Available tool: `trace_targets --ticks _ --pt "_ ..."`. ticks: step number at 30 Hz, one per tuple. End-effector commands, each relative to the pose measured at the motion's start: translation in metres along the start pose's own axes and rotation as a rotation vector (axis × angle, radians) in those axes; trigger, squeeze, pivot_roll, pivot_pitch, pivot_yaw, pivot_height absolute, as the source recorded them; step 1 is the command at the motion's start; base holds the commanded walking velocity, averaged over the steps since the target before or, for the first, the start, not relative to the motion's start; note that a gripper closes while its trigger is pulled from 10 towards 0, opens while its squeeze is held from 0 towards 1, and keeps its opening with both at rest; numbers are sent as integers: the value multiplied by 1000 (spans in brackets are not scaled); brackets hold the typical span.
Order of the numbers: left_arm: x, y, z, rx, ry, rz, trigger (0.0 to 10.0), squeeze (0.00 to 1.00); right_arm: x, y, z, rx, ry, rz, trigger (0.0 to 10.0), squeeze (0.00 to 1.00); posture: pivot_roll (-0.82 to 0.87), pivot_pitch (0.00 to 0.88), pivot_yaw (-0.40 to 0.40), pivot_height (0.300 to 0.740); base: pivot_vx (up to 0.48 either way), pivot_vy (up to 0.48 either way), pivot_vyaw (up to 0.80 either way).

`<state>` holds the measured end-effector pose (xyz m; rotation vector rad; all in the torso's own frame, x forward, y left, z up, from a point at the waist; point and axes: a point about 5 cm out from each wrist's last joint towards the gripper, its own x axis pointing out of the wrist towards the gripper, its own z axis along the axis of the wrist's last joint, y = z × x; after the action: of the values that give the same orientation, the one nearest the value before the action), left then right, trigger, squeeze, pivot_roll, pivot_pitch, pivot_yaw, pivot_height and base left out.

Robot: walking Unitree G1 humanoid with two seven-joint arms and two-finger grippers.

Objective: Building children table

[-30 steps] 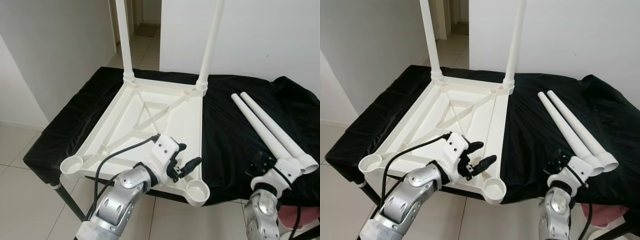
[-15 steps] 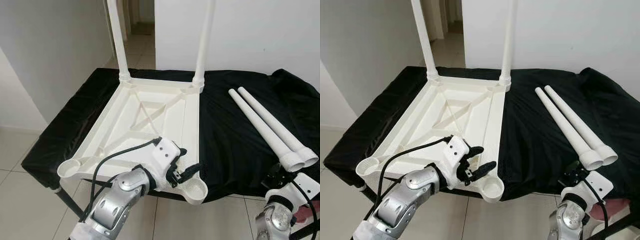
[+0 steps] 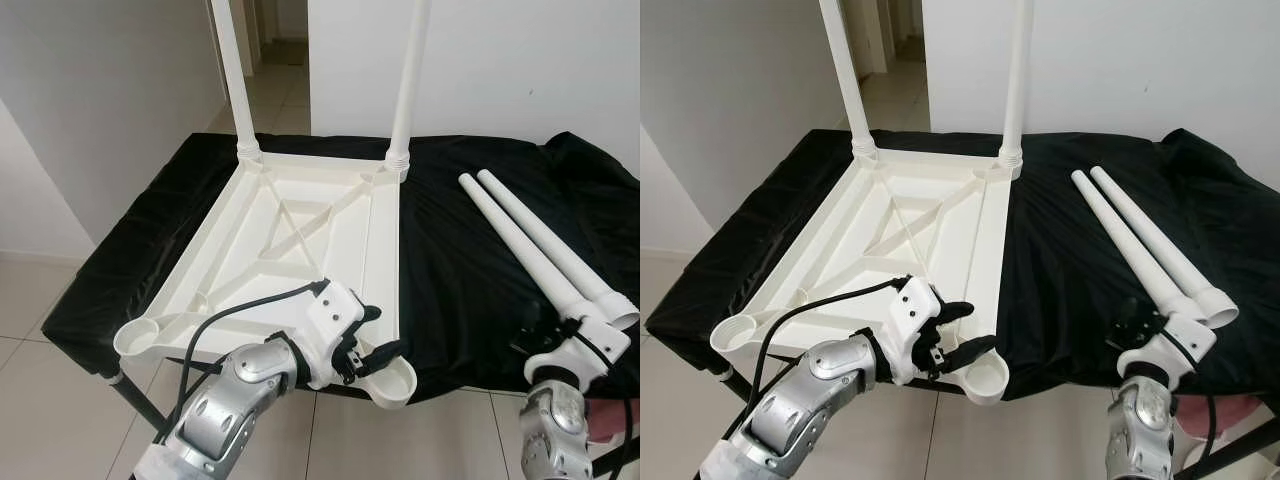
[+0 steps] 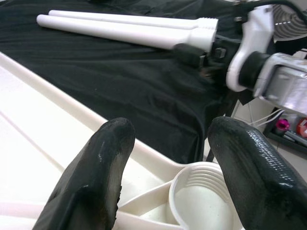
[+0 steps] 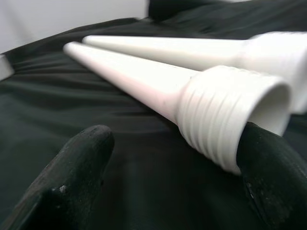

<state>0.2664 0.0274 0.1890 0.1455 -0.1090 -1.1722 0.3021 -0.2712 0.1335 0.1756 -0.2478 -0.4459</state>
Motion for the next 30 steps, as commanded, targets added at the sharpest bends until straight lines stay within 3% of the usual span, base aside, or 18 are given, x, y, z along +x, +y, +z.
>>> trace_targets --ticks 1,11,13,17,18,21,29,30 --pt "-1 1 1 6 4 23 10000 0 -1 2 -6 10 36 22 10000 0 7 148 48 740 0 0 0" --pt "2 3 4 10 -4 26 10000 0 19 20 -10 4 111 216 10000 0 9 134 49 740 0 0 0" --pt "3 4 5 10 -5 25 10000 0 22 22 -12 -5 121 246 3137 0 9 136 53 740 0 0 0" --pt "3 4 5 9 -6 26 10000 0 23 22 -12 -12 123 252 3137 0 8 135 53 740 0 0 0" --pt "3 4 5 9 -7 26 10000 0 25 24 -11 -22 116 272 0 0 9 137 55 740 0 0 0" --pt "4 4 6 8 -9 31 10000 0 31 40 0 -13 53 366 0 0 9 139 58 740 0 0 0" --pt "5 3 5 9 -8 40 10000 0 37 53 20 -23 -43 436 0 0 8 141 54 740 0 0 0" --pt "6 2 5 6 -7 42 10000 0 41 53 31 -29 -90 425 8588 0 6 140 50 740 0 0 0"
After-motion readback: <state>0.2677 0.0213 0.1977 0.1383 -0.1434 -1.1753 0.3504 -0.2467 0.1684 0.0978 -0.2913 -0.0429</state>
